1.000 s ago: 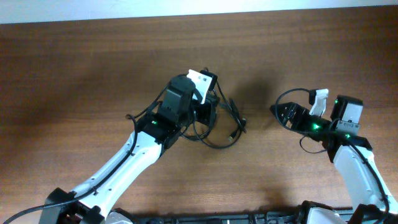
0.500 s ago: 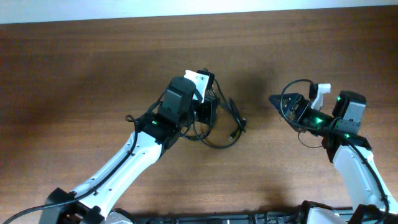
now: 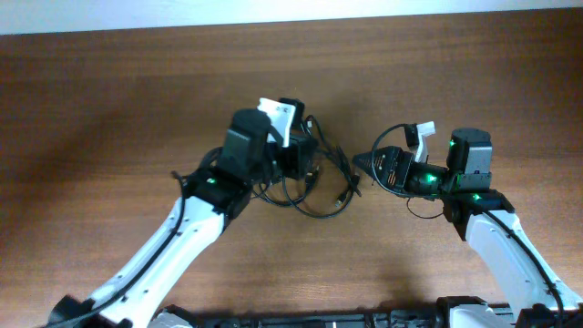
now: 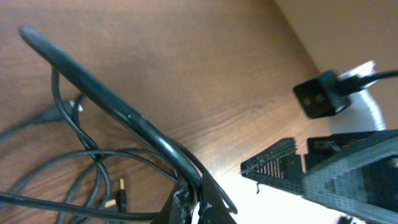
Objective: Untangle cables
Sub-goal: 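Grasp a cable strand with the right gripper near the left gripper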
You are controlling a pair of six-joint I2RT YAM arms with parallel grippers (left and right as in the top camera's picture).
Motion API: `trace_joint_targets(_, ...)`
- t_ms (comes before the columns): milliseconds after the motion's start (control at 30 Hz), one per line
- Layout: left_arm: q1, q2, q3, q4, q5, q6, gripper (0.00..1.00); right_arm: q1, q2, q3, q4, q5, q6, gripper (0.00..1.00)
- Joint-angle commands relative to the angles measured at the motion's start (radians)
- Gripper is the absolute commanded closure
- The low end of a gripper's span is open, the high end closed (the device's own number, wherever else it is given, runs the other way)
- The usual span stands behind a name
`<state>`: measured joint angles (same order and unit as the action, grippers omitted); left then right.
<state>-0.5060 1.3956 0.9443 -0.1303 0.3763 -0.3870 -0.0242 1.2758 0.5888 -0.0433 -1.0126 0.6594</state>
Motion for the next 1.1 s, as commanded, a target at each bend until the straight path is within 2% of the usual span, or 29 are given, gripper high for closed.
trace_joint_targets(0, 0.031, -0.052, 0.016, -0.004, 0.029, -0.005, 1.0, 0.006, 0.0, 0.005, 0.003, 0.03, 0.011, 0.01)
trace_joint_targets(233, 0.032, -0.058, 0.016, -0.048, 0.042, -0.005, 1.0, 0.021, 0.0, 0.005, 0.003, 0.036, 0.012, 0.01)
trace_joint_targets(300, 0.055, -0.116, 0.016, -0.043, 0.123, -0.005, 1.0, 0.074, 0.001, 0.005, 0.003, 0.1, 0.011, 0.01)
trace_joint_targets(400, 0.072, -0.171, 0.016, -0.044, 0.068, 0.025, 1.0, 0.143, 0.001, 0.005, 0.003, 0.165, 0.011, 0.01)
trace_joint_targets(767, 0.068, -0.105, 0.016, 0.01, 0.071, 0.008, 1.0, 0.184, 0.001, 0.005, 0.002, 0.262, 0.013, 0.01)
trace_joint_targets(900, 0.068, -0.06, 0.016, 0.029, 0.0, -0.085, 1.0, 0.184, 0.001, 0.005, 0.019, 0.266, 0.012, 0.01)
trace_joint_targets(1067, 0.067, 0.014, 0.016, 0.041, 0.002, -0.122, 1.0, 0.184, 0.001, 0.005, 0.085, 0.266, 0.012, 0.01)
